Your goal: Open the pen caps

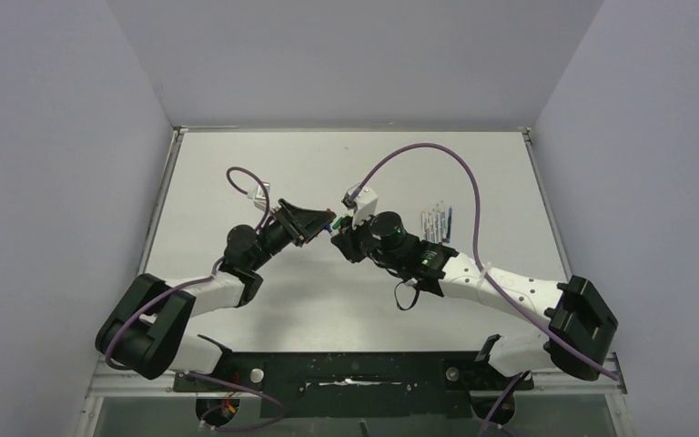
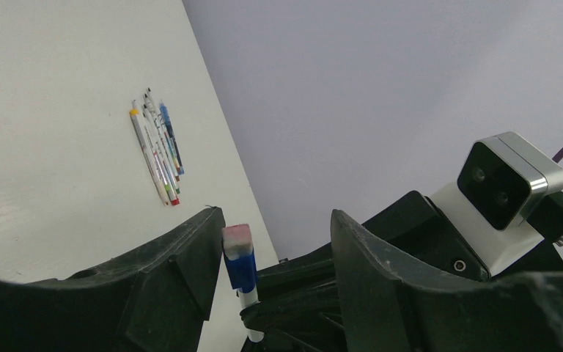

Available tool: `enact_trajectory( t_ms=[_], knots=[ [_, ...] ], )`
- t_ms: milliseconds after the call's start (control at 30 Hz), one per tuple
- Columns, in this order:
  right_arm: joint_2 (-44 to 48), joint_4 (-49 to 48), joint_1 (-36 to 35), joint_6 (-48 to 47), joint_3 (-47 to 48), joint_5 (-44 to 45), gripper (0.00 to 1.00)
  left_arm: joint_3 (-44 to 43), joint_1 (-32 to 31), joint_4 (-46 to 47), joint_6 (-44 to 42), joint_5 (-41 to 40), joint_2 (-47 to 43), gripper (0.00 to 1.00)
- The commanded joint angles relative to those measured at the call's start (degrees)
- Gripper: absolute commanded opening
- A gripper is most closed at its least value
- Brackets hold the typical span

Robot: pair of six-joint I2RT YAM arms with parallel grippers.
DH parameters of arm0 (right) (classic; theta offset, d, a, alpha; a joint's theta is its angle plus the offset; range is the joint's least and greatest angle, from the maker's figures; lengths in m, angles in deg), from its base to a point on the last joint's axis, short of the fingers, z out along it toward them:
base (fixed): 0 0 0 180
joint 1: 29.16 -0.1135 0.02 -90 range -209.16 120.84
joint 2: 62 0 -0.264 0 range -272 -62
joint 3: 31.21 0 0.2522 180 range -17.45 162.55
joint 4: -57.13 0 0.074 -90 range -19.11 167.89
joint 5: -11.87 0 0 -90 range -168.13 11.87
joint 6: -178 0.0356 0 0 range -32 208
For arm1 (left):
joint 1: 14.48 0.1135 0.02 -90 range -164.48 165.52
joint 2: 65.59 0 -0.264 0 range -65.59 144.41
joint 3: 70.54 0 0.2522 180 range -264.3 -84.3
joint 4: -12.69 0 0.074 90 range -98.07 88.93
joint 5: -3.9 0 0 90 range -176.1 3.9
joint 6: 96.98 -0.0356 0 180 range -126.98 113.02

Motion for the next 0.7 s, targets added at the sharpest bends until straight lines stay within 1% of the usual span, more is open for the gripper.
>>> enact_trajectory(
  t_ms=[0,233,367,533,567,633,667],
  knots=[
    [0.2,-2.8,0.4,-1.1,3.1,1.7,0.00,-2.9,0.2,3.8,-0.4,1.5,0.5,0.52],
    [-0.4,-2.5,0.7,-1.3,3.9,2.0,0.00,-3.8,0.1,1.5,-1.7,1.6,0.6,0.40],
    [-0.9,-2.3,0.7,-1.3,4.1,2.5,0.00,-4.4,0.0,0.1,-2.4,1.9,0.7,0.29],
    [-1.0,-2.4,1.0,-1.1,4.2,2.6,0.00,-5.3,-0.3,-1.4,-3.0,2.3,1.6,0.19],
    [-1.0,-2.4,1.0,-1.1,4.3,2.6,0.00,-5.5,-0.3,-1.6,-3.0,2.4,1.7,0.15],
    [-1.2,-2.3,1.1,-1.1,4.4,2.6,0.00,-5.7,-0.4,-2.1,-3.1,2.5,2.1,0.00],
    [-1.2,-2.2,1.1,-1.0,4.5,2.5,0.00,-5.7,-0.4,-2.1,-3.0,2.5,2.1,0.00]
  ],
)
